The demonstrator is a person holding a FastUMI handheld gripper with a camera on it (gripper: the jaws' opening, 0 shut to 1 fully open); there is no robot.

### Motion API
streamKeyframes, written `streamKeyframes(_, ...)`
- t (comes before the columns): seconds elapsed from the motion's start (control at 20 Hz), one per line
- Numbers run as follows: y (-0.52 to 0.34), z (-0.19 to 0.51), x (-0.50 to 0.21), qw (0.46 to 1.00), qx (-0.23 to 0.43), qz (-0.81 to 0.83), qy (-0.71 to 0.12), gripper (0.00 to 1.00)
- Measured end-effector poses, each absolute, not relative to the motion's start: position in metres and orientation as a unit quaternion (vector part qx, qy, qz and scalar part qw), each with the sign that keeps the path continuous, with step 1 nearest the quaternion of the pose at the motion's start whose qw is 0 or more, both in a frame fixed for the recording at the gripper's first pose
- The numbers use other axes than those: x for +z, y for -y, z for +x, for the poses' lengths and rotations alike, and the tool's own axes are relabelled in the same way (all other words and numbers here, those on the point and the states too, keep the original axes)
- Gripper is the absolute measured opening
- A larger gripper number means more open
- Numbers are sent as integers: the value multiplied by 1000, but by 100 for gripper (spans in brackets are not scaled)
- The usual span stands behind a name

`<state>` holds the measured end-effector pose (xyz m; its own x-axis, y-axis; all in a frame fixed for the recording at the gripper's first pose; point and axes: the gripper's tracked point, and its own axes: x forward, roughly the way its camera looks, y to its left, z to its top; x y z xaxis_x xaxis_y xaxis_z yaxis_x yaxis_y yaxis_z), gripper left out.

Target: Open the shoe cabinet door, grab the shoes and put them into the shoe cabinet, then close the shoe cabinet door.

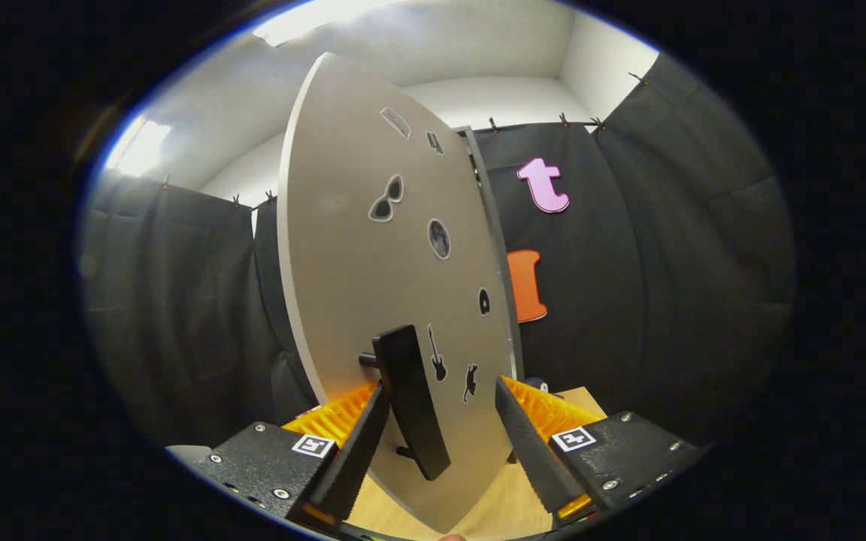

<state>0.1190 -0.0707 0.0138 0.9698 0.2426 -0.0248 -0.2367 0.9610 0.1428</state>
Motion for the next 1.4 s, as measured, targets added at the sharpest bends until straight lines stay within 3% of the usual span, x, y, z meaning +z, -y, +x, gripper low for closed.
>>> streamKeyframes(0.7,-64,189,9,986,161,36,-29,94)
streamKeyframes(1.4,-137,287,2,992,116,52,-5,96)
